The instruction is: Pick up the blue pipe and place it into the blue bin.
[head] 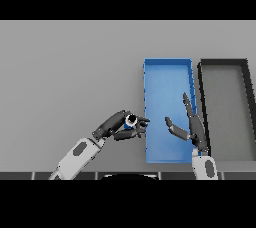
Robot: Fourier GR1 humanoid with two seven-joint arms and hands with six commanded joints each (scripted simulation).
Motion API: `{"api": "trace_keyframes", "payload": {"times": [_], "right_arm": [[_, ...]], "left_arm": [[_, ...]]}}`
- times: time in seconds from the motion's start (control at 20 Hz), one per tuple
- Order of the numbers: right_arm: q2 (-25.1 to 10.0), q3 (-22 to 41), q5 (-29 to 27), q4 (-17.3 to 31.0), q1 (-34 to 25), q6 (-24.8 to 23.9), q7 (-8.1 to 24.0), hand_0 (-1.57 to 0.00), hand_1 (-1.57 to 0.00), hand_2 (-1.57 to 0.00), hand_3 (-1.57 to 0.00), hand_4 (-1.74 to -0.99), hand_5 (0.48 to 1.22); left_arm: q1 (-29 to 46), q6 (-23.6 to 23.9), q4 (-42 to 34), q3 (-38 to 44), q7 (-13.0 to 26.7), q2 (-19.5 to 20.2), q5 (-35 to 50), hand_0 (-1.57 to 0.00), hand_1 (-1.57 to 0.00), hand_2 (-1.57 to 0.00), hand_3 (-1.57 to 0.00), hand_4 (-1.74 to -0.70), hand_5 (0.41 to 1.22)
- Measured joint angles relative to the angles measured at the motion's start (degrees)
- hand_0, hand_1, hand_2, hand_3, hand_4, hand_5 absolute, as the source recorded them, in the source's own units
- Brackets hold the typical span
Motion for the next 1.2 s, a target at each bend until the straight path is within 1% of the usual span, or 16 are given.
{"api": "trace_keyframes", "payload": {"times": [0.1,0.25,0.3,0.35,0.4,0.5,0.55,0.6,0.65,0.7,0.75,0.9,0.95,1.0,1.1,1.2], "right_arm": [[0.5,0.3,0.0,-0.5,1.0,-0.2,0.0,0.00,0.00,0.00,0.00,-1.178,0.605],[1.2,0.6,-0.1,-1.9,2.9,-0.5,0.3,0.00,0.00,0.00,0.00,-1.186,0.615],[1.1,0.6,-1.8,-3.0,3.2,0.7,-1.6,0.00,0.00,0.00,0.00,-1.196,0.622],[0.4,-0.4,-5.1,-4.2,1.8,2.5,-1.4,0.00,0.00,0.00,0.00,-1.195,0.608],[0.2,-0.3,-9.8,-5.8,2.2,6.0,-2.4,0.00,0.00,0.00,0.00,-1.212,0.589],[-3.1,-0.4,-16.8,-9.6,0.9,11.9,0.3,0.00,0.00,0.00,0.00,-1.256,0.558],[-5.0,-0.7,-19.8,-11.0,-0.8,13.7,3.1,0.00,0.00,0.00,0.00,-1.282,0.537],[-7.3,-0.3,-22.5,-13.3,-1.8,16.1,4.7,0.00,0.00,0.00,0.00,-1.303,0.515],[-8.6,1.2,-23.4,-15.0,-3.0,17.6,7.9,0.00,0.00,0.00,0.00,-1.314,0.500],[-9.6,2.0,-25.4,-16.2,-4.9,18.6,10.5,0.00,0.00,0.00,0.00,-1.319,0.501],[-10.9,2.3,-26.7,-17.1,-6.5,19.3,12.3,0.00,0.00,0.00,0.00,-1.314,0.500],[-12.1,5.7,-29.0,-18.3,-12.1,21.4,18.4,0.00,0.00,0.00,0.00,-1.314,0.510],[-11.9,6.6,-28.8,-17.7,-14.4,21.8,19.4,0.00,0.00,0.00,0.00,-1.311,0.517],[-11.9,7.7,-27.9,-17.6,-16.1,22.5,19.6,0.00,0.00,0.00,0.00,-1.306,0.521],[-10.9,10.0,-26.0,-15.8,-19.3,23.9,20.9,0.00,0.00,0.00,0.00,-1.276,0.527],[-9.9,11.3,-26.6,-14.4,-22.2,24.8,22.2,0.00,0.00,0.00,0.00,-1.241,0.530]], "left_arm": [[-0.3,-0.2,0.7,0.3,-0.4,0.4,-0.1,-1.57,-1.57,-1.57,-1.50,-1.74,1.219],[-0.1,0.3,0.1,0.2,0.8,0.5,0.0,-1.57,-1.57,-1.57,-1.50,-1.74,1.220],[0.2,0.3,0.2,0.0,0.6,0.5,-0.1,-1.57,-1.57,-1.57,-1.50,-1.74,1.220],[0.3,0.2,-0.2,-0.6,0.4,0.7,-0.6,-1.57,-1.57,-1.57,-1.50,-1.74,1.220],[-0.1,0.6,-0.5,-0.3,1.1,0.7,-0.5,-1.57,-1.57,-1.57,-1.50,-1.74,1.220],[-0.8,-0.1,0.5,0.5,1.0,1.0,0.3,-1.57,-1.57,-1.57,-1.50,-1.74,1.221],[-0.7,-0.1,0.7,0.1,0.9,0.6,0.2,-1.57,-1.57,-1.57,-1.49,-1.74,1.221],[-0.8,0.0,0.3,0.0,0.8,0.7,0.2,-1.57,-1.57,-1.57,-1.49,-1.74,1.221],[-1.5,0.4,0.6,0.3,1.2,0.5,0.0,-1.57,-1.57,-1.57,-1.49,-1.74,1.221],[-1.5,0.0,0.7,0.2,0.4,0.9,0.0,-1.57,-1.57,-1.57,-1.49,-1.74,1.221],[-1.0,-0.3,0.9,0.1,-0.3,1.0,0.0,-1.57,-1.57,-1.57,-1.49,-1.74,1.221],[-1.6,-0.3,1.7,0.1,-0.4,1.1,-0.4,-1.57,-1.57,-1.57,-1.48,-1.74,1.221],[-1.9,-0.4,1.3,0.0,-0.3,1.1,-0.4,-1.57,-1.57,-1.57,-1.48,-1.74,1.221],[-1.8,-0.6,1.1,0.3,-0.3,1.7,0.0,-1.57,-1.57,-1.57,-1.48,-1.74,1.221],[-1.3,-0.4,0.6,-0.5,0.2,1.2,-0.2,-1.57,-1.57,-1.57,-1.49,-1.74,1.221],[-1.3,-0.7,0.8,-0.4,-0.5,1.3,0.1,-1.57,-1.57,-1.57,-1.50,-1.74,1.221]]}}
